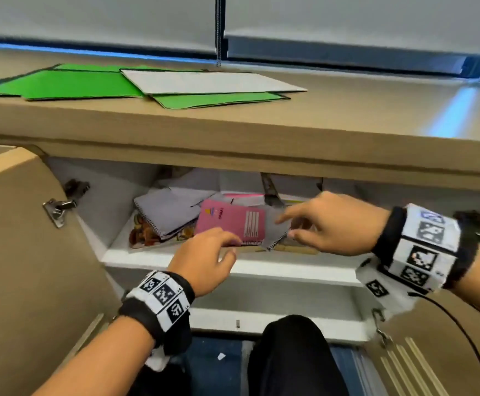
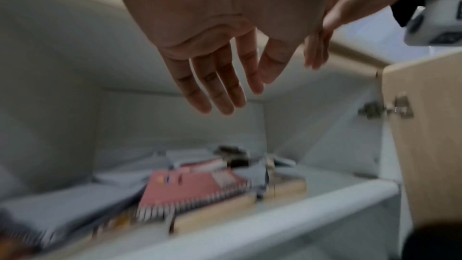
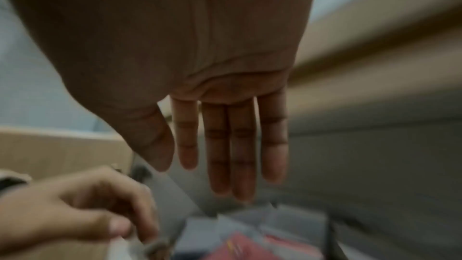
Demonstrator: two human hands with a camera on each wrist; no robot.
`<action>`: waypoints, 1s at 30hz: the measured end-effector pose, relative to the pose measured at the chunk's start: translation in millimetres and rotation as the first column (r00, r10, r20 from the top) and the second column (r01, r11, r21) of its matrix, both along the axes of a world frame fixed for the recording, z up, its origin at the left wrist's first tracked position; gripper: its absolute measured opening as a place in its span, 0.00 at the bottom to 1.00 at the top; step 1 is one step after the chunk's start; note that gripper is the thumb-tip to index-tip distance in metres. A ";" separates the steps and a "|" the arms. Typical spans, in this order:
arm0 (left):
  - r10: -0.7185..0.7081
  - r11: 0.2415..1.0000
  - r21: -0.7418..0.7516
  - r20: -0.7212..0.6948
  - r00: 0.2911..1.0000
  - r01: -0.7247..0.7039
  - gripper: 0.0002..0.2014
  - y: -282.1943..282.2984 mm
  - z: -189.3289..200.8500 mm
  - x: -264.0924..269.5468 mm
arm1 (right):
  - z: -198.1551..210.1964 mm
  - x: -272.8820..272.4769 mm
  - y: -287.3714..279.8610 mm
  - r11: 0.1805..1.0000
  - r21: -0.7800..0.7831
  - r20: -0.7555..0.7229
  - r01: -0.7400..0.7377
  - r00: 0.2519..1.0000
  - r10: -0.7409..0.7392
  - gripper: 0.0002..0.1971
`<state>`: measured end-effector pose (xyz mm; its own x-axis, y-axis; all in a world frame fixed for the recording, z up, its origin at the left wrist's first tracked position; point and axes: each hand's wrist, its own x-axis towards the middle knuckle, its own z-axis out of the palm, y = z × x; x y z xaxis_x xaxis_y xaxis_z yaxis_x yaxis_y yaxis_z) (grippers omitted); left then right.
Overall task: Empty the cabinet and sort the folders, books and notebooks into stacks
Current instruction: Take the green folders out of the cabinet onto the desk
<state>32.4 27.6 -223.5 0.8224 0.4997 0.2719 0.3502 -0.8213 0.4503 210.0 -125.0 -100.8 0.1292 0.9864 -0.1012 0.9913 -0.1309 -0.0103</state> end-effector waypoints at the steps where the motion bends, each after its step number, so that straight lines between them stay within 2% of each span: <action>1: 0.014 1.000 -0.014 -0.063 0.998 -0.015 0.13 -1.6 -12.3 5.0 | -27.7 15.8 2.8 0.998 -0.039 -0.001 0.047 0.999 -0.047 0.18; 5: 0.082 0.996 -0.018 -0.226 0.971 -0.089 0.12 3.9 -43.0 22.9 | -112.4 62.7 19.0 0.972 -0.141 0.089 0.185 0.981 -0.174 0.22; 9: 0.117 0.993 0.006 -0.308 0.944 -0.122 0.15 17.7 -60.7 47.9 | -170.0 93.1 43.0 0.971 -0.120 0.143 0.206 0.972 -0.188 0.22; 13: 0.138 0.990 0.053 -0.372 0.918 -0.128 0.22 33.2 -72.4 76.5 | -200.1 121.1 78.2 0.979 -0.085 0.168 0.185 0.971 -0.169 0.35; 16: 0.190 0.979 0.154 -0.475 0.860 -0.131 0.26 42.9 -81.2 102.3 | -210.6 138.2 104.3 0.980 -0.121 0.189 0.158 0.973 -0.133 0.43; 19: 0.172 0.983 0.147 -0.495 0.851 -0.113 0.37 55.8 -93.4 123.9 | -217.3 143.3 121.3 0.985 -0.137 0.199 0.104 0.977 -0.076 0.47; 22: 0.160 0.985 0.132 -0.514 0.843 -0.107 0.40 68.3 -109.3 139.3 | -225.5 141.4 129.4 0.987 -0.143 0.159 0.078 0.986 -0.055 0.43; 26: 0.149 0.984 0.159 -0.517 0.843 -0.076 0.32 75.5 -115.8 144.8 | -228.4 140.6 126.2 0.998 -0.062 0.161 0.001 0.987 0.009 0.32; 30: 0.142 0.979 0.196 -0.480 0.866 -0.052 0.26 78.0 -103.1 142.3 | -208.4 135.5 120.8 0.997 0.064 0.030 -0.051 0.998 0.049 0.23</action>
